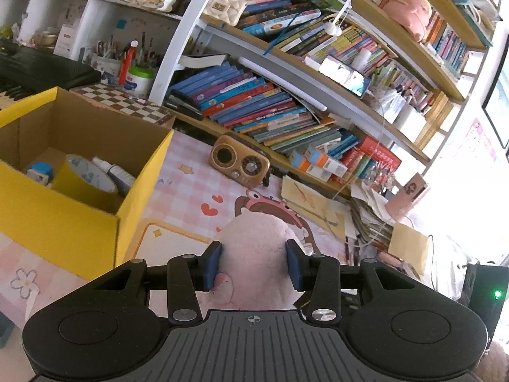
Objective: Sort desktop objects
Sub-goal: 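Lift the pig plush and binder clip and carry both toward the yellow box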
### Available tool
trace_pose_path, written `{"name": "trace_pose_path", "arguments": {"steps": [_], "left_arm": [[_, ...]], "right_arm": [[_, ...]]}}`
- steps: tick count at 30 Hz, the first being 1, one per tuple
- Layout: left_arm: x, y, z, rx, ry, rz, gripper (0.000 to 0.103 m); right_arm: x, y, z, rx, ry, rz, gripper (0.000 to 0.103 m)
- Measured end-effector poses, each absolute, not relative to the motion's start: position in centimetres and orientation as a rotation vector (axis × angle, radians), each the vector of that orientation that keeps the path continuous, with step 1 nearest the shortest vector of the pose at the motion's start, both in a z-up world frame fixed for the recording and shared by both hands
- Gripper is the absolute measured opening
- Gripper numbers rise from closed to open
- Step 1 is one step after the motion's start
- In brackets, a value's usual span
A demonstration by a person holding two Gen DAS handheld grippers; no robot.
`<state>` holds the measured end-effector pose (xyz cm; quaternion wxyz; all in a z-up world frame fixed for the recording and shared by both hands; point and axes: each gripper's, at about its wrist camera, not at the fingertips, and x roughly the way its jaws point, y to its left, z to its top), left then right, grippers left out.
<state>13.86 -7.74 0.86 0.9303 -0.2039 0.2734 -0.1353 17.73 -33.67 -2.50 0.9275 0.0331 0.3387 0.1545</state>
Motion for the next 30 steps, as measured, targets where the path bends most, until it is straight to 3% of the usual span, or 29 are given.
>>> {"name": "trace_pose_path", "arguments": {"steps": [30], "left_arm": [[2.0,6.7,-0.9,-0.451,0.613,-0.257,0.041]], "right_arm": [[5.1,-18.5,-3.3,0.047,0.764,0.355,0.008]]}}
